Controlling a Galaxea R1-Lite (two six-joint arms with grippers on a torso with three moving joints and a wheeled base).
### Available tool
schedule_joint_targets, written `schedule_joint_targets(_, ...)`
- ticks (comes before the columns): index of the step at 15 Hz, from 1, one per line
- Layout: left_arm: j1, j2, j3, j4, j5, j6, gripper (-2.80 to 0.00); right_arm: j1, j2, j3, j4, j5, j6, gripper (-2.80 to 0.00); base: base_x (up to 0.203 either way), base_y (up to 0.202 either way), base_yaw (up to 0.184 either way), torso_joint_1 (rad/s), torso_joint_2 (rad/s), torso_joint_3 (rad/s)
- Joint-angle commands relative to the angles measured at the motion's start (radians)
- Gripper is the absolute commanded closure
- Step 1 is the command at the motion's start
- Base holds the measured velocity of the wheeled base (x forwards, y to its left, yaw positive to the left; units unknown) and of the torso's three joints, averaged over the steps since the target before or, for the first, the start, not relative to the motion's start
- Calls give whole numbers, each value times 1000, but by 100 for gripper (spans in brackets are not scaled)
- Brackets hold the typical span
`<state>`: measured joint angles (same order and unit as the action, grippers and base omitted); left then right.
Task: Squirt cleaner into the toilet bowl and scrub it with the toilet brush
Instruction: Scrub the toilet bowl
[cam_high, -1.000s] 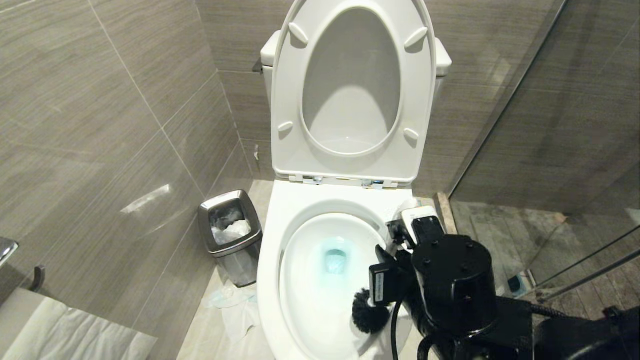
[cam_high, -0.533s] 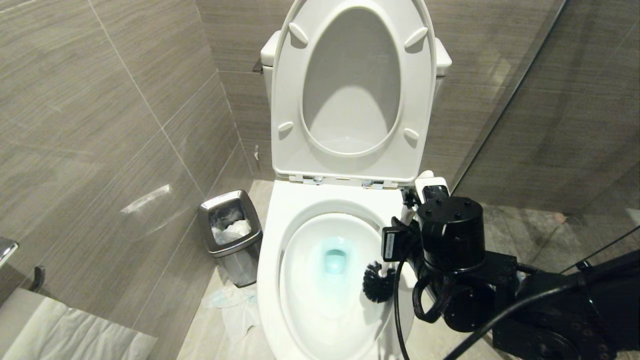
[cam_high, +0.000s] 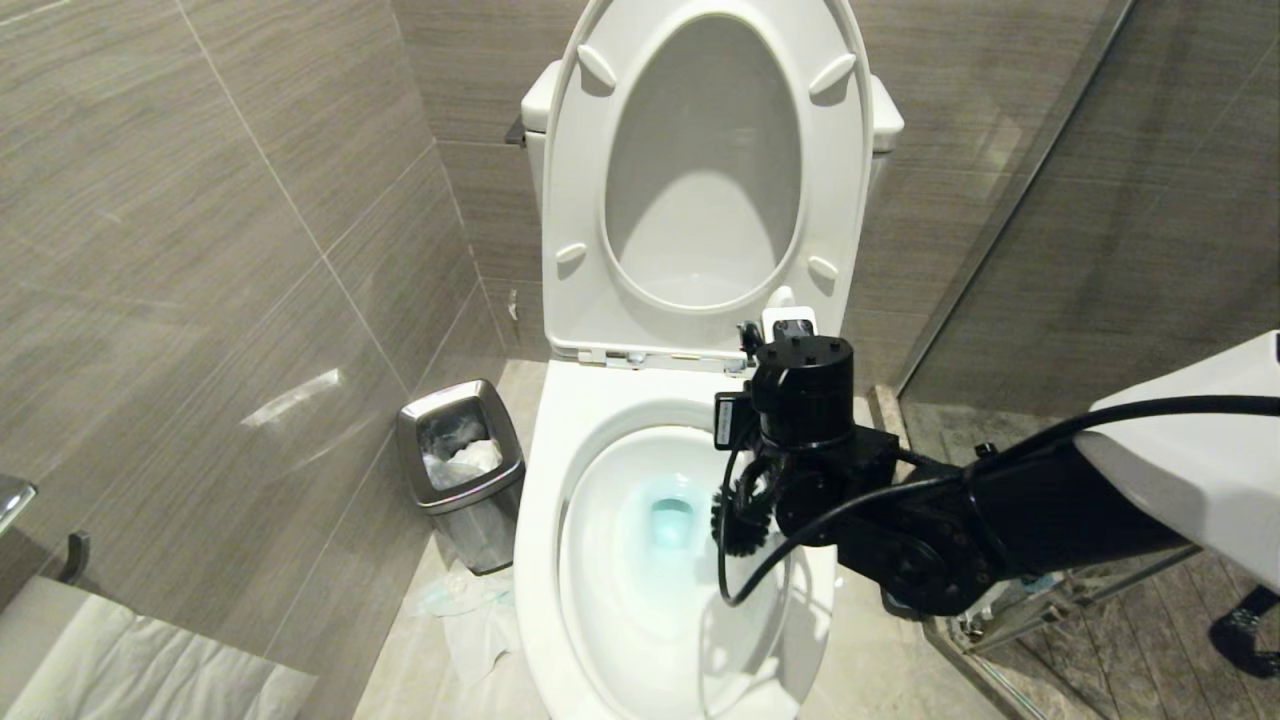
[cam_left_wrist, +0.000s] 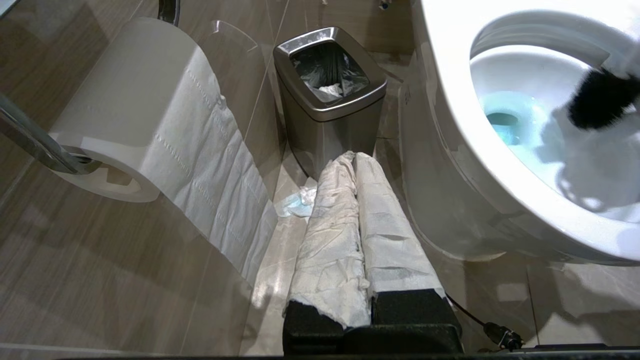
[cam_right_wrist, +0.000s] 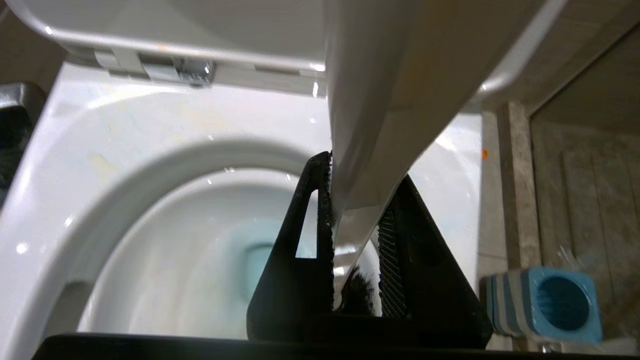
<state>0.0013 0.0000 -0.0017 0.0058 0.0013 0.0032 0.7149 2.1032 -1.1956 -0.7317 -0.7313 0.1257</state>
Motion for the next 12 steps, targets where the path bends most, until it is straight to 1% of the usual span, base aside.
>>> schedule_joint_targets(1,0,0,0,0,0,0,0,-1,108,-133,-3,-3,-20,0,0,0,0,0,0,0)
schedule_joint_targets(4,0,0,0,0,0,0,0,2,174,-262,1,0,-61,0,0,0,0,0,0,0)
schedule_joint_targets(7,0,1,0,0,0,0,0,22,228,-358,23,3,-73,0,0,0,0,0,0,0)
schedule_joint_targets(10,0,0,0,0,0,0,0,67,243,-393,50,4,-74,0,0,0,0,0,0,0)
schedule_joint_targets(12,0,1,0,0,0,0,0,77,224,-412,95,1,-74,0,0,0,0,0,0,0)
